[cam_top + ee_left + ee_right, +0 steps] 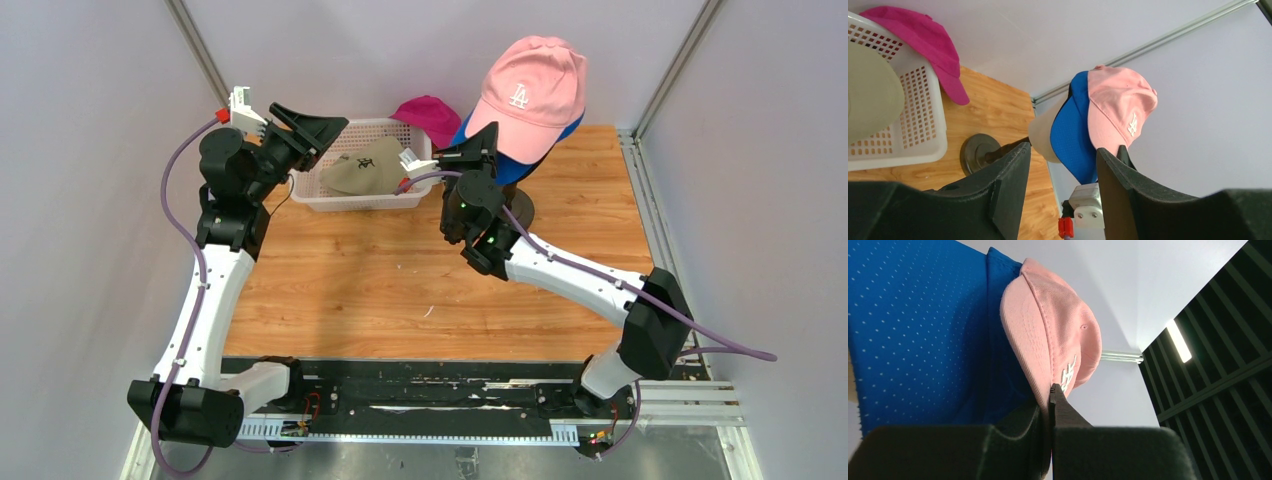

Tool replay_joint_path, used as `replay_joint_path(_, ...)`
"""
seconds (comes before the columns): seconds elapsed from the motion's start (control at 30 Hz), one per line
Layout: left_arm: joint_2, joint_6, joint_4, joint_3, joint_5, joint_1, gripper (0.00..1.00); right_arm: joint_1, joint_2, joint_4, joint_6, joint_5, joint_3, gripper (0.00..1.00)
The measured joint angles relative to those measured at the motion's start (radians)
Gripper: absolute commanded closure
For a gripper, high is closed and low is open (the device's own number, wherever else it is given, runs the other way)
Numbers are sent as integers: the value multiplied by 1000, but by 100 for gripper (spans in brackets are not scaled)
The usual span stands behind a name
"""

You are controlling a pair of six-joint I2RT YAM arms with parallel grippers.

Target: Stack the hats

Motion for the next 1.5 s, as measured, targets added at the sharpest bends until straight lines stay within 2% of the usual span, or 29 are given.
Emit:
replay_joint_path(0.33, 0, 0, 0, 0, 0, 0, 44, 0, 0, -12, 36, 7, 0, 94)
replay_joint_path(0.53, 0, 0, 0, 0, 0, 0, 45, 0, 5, -2, 53, 24, -1, 75)
replay_joint_path(0.77, 0, 3, 0, 0, 0, 0, 45, -1, 35, 86, 31, 29, -25, 73)
replay_joint_path(0.87, 0, 3, 0, 0, 0, 0, 45, -1, 36, 110, 24, 29, -26, 74)
replay_joint_path(0.93, 0, 3, 0, 0, 0, 0, 45, -1, 36, 123, 19, 29, -26, 78)
replay_joint_path(1.07, 0, 3, 0, 0, 0, 0, 45, -1, 36, 137, 4, 29, -26, 98)
replay_joint_path(1.5, 0, 3, 0, -1, 0, 0, 45, -1, 36, 113, 37, 29, -25, 99)
